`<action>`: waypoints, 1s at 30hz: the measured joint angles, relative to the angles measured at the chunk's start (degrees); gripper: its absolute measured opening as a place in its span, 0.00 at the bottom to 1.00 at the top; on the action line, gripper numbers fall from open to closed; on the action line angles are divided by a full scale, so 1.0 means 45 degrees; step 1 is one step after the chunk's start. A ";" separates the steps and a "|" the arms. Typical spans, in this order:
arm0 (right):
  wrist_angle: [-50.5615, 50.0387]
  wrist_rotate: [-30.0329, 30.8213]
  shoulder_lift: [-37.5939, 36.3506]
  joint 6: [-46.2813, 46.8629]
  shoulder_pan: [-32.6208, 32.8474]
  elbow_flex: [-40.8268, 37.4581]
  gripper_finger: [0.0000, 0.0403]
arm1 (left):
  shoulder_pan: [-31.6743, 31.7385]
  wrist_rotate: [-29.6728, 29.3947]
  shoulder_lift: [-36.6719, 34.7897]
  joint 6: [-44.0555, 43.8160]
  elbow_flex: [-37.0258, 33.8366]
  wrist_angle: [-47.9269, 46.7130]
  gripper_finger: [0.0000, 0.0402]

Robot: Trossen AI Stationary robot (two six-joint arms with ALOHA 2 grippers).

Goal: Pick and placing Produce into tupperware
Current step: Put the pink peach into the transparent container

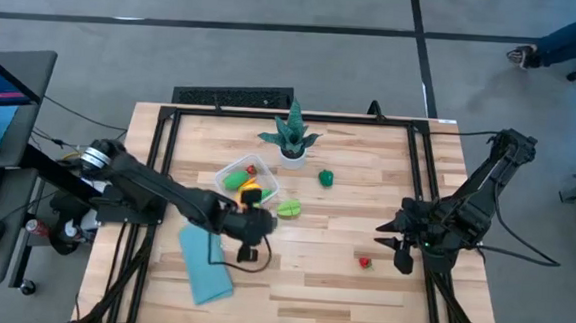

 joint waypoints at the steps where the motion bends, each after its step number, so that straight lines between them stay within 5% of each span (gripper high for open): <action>1: 0.0002 0.0068 0.0043 0.0000 0.0000 0.0000 0.32 | 0.0062 -0.0340 -0.0289 -0.0001 0.0000 -0.0239 0.27; 16: 0.1324 0.0337 0.1430 -0.0097 0.0005 -0.0005 0.32 | 0.0286 -0.3379 -0.4763 -0.2029 -0.2304 -0.1898 0.27; 30: 0.3442 0.1634 0.2634 -0.0005 -0.0722 -0.0005 0.32 | 0.0286 -0.3674 -0.7191 -0.3135 -0.6334 0.1092 0.27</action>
